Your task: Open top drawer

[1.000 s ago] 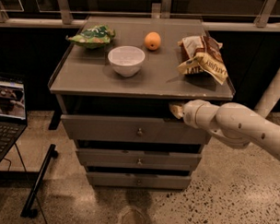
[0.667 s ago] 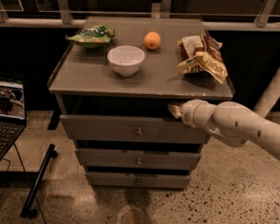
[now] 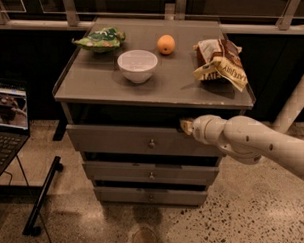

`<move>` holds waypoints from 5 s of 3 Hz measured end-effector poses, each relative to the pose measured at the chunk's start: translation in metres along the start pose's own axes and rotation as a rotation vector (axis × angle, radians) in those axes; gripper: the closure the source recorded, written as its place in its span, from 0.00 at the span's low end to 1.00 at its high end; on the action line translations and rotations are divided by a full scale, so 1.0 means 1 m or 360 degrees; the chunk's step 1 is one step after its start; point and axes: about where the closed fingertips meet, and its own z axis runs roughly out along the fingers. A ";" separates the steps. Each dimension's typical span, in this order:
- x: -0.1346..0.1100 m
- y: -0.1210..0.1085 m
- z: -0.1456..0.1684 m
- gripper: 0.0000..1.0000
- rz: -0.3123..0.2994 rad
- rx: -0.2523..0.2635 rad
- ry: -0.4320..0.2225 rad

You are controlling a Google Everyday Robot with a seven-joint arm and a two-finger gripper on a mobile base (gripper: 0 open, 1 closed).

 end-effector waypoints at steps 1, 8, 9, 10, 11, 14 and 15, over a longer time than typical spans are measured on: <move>0.015 0.002 0.003 1.00 0.0037 0.0025 0.0065; 0.035 0.001 -0.043 1.00 0.0251 0.0030 0.0239; 0.021 0.007 -0.031 1.00 0.0207 0.0029 0.0215; 0.004 0.005 -0.011 1.00 0.0174 0.0062 0.0194; 0.011 0.006 -0.011 1.00 0.0161 0.0074 0.0220; 0.039 0.001 -0.013 1.00 0.0194 0.0108 0.0339; 0.045 0.000 -0.021 1.00 0.0214 0.0076 0.0341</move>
Offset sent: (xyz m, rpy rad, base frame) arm -0.0290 -0.0128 -0.0606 -0.0206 0.1794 -0.0903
